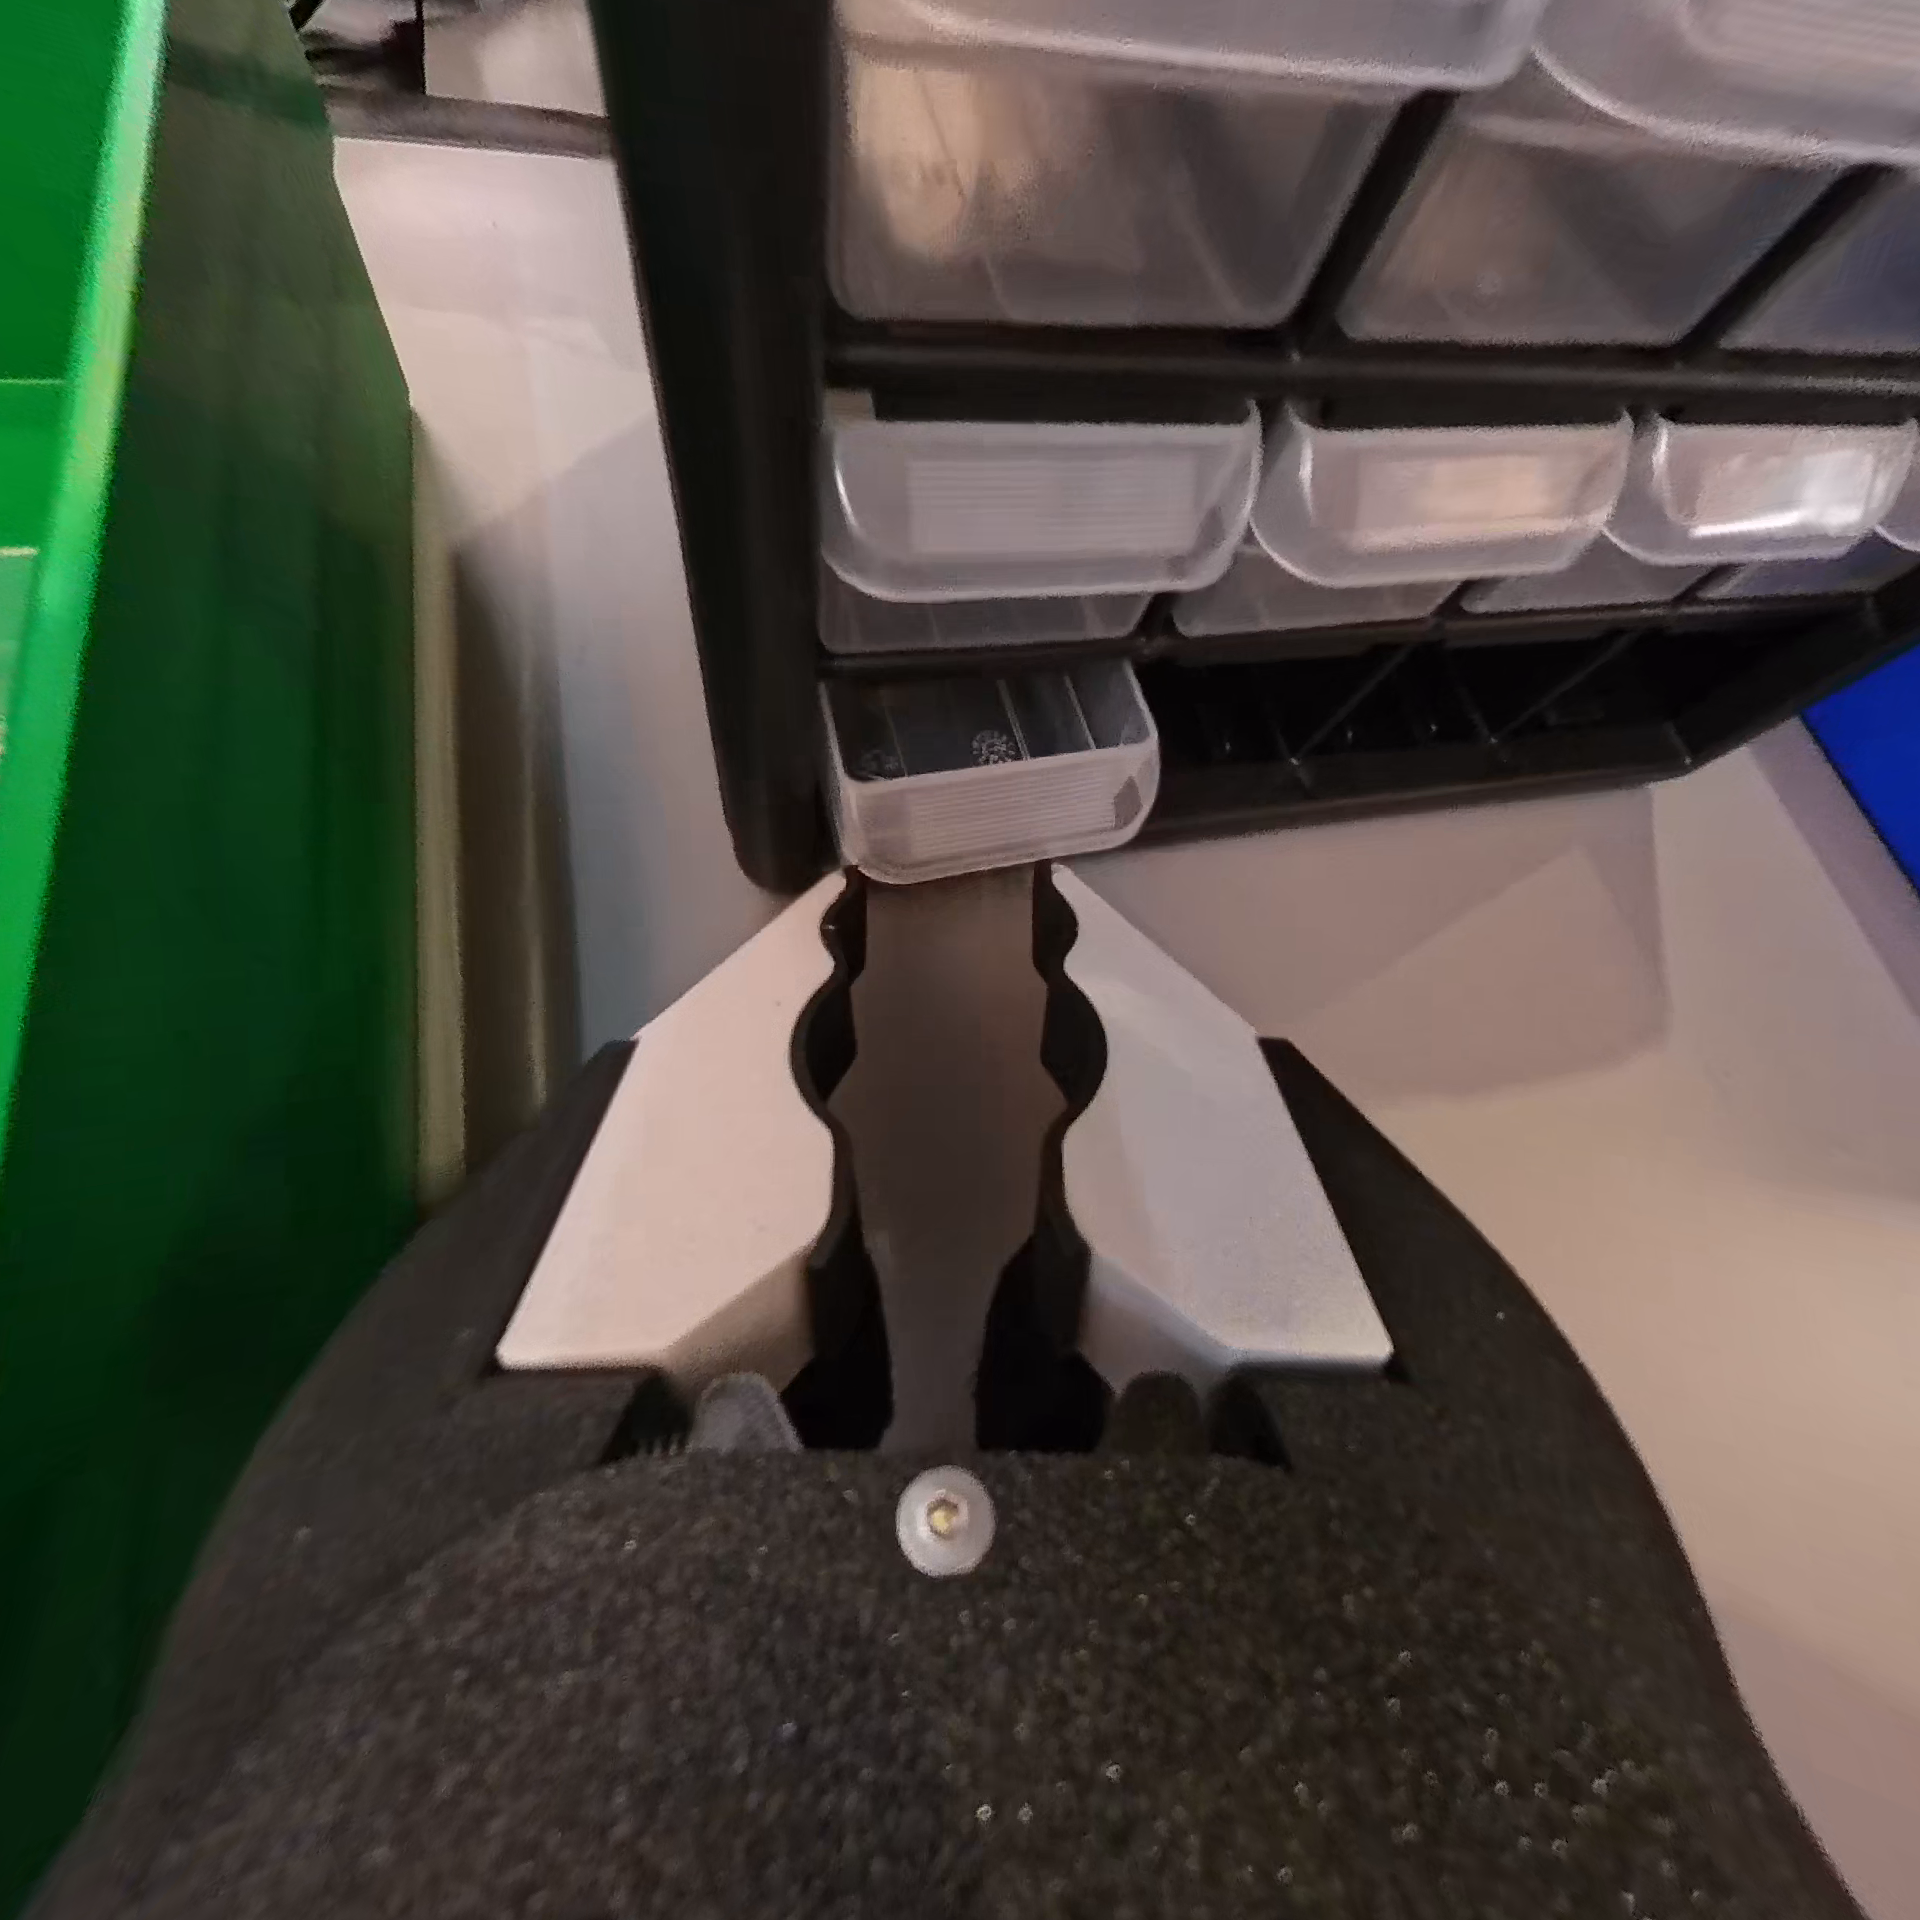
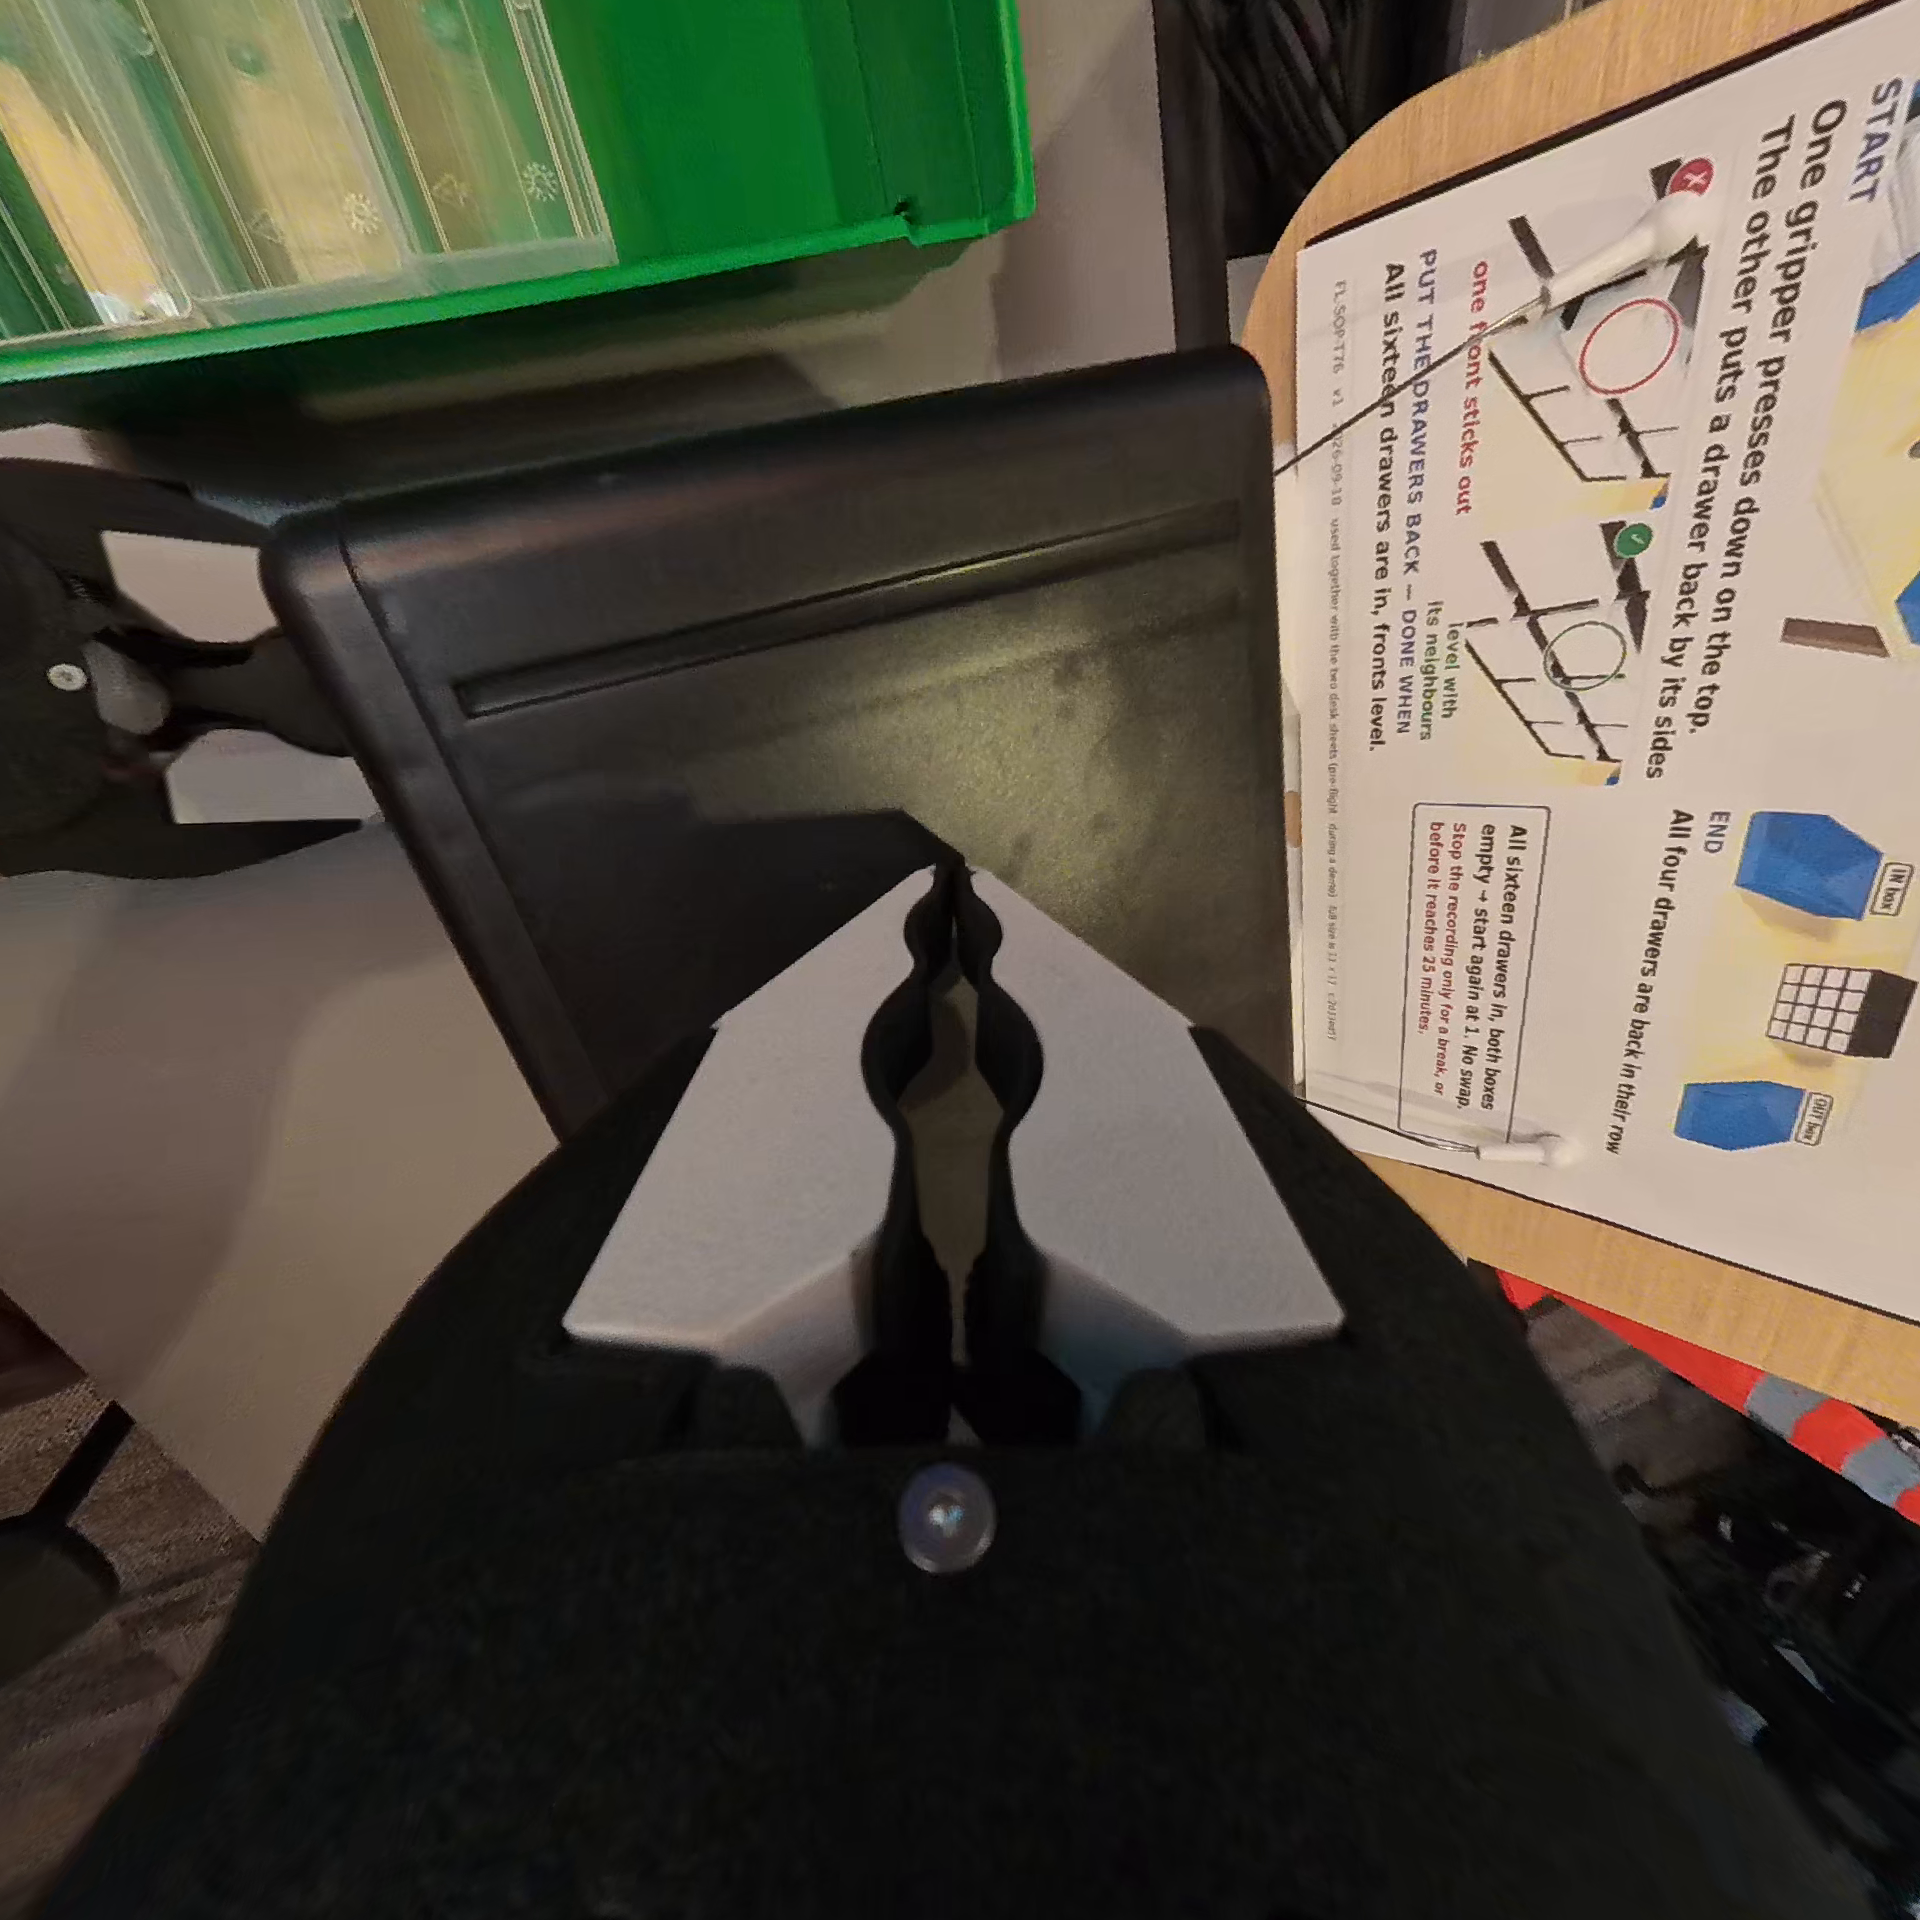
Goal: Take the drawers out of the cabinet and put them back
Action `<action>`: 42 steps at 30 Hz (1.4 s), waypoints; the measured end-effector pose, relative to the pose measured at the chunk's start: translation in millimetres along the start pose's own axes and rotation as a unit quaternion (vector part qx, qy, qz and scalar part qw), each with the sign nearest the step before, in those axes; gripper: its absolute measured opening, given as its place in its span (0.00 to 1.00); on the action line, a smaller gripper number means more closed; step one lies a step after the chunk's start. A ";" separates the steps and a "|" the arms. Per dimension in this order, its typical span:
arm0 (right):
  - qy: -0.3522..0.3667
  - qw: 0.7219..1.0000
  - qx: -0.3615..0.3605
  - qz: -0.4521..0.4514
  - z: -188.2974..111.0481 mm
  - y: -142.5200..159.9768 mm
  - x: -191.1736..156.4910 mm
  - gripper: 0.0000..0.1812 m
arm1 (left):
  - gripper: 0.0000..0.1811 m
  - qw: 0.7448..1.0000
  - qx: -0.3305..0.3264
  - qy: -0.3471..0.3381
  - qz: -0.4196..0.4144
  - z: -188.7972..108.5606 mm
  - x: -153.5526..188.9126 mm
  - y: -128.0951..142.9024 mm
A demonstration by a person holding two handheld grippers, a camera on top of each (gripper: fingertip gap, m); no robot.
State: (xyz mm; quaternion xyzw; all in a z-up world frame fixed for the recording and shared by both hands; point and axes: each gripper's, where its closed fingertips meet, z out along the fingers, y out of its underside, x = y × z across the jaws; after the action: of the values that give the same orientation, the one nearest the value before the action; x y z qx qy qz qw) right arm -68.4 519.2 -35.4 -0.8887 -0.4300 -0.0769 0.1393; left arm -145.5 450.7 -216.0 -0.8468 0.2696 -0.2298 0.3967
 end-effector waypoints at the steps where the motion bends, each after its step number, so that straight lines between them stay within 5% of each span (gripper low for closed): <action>1: -0.002 1.000 0.002 -0.001 0.0 0.0 0.0 0.00 | 0.17 1.000 0.001 0.002 -0.003 2.4 -0.4 -2.3; 30: -0.015 1.000 0.003 0.000 0.0 -0.2 0.0 0.00 | 0.18 1.000 0.018 0.010 0.001 12.3 12.3 -7.2; 34: -0.014 1.000 0.005 0.000 -0.1 -0.2 0.1 0.00 | 0.18 0.995 0.015 0.094 -0.006 -13.7 47.9 1.7; 38: -0.019 1.000 0.023 0.008 -0.3 -0.7 0.2 0.00 | 0.18 0.978 0.032 0.203 0.033 -71.3 87.2 13.1; 42: -0.023 0.995 0.098 -0.008 -0.9 -1.6 0.6 0.00 | 0.19 0.966 0.052 0.228 0.108 -132.1 70.5 18.4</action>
State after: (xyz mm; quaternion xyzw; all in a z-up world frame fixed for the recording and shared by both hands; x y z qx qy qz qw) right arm -69.3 520.3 -34.1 -0.8687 -0.4460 -0.0151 0.2151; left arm -177.5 323.3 -141.7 -0.7166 0.4301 -0.3862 0.3903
